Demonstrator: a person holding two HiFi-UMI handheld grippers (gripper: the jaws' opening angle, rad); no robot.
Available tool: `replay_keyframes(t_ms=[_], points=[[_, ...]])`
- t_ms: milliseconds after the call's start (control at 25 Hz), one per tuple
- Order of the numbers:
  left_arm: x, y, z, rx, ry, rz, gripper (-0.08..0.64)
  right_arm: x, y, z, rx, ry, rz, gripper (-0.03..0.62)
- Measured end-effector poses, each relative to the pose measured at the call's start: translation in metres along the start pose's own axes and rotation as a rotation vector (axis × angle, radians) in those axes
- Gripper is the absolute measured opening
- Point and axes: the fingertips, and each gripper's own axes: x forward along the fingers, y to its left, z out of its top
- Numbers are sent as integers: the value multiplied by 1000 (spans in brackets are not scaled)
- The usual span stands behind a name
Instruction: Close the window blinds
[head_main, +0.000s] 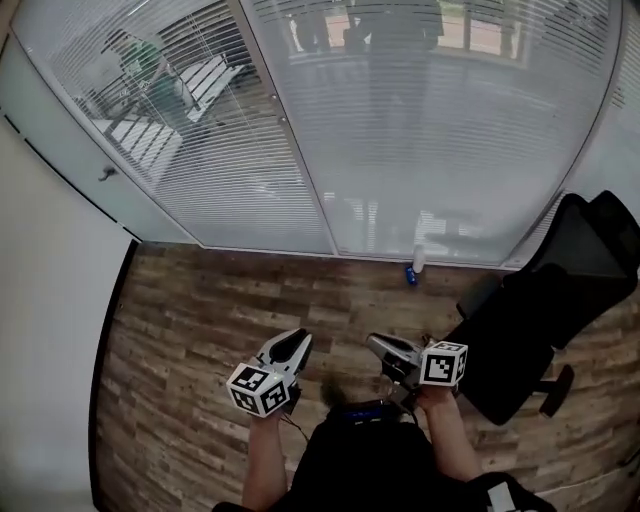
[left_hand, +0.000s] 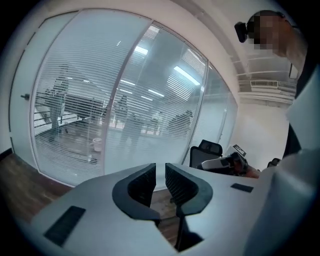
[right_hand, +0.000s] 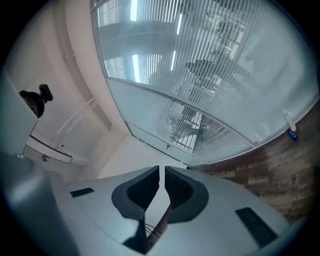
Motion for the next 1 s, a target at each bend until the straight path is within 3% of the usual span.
replay_keyframes(t_ms=[240,400,680,840,1000], points=[[1,-32,12,33,-33,-117,71,-14,10,2,-23,-60,-23,41],[-23,-27,6,18,-53,-180,71,-15,22,-4,-65,-126,-78,41],[-76,9,-17,-64,-68,-292,69,9,52,-66,-77,-181,-177,41],[-82,-1,-38,-105,-64,-402,66,-1,62,-107,-60,-207,-260,41],[-95,-8,-43,-126,-70,-453,64,-8,73,-121,-81,-225,-310,41]])
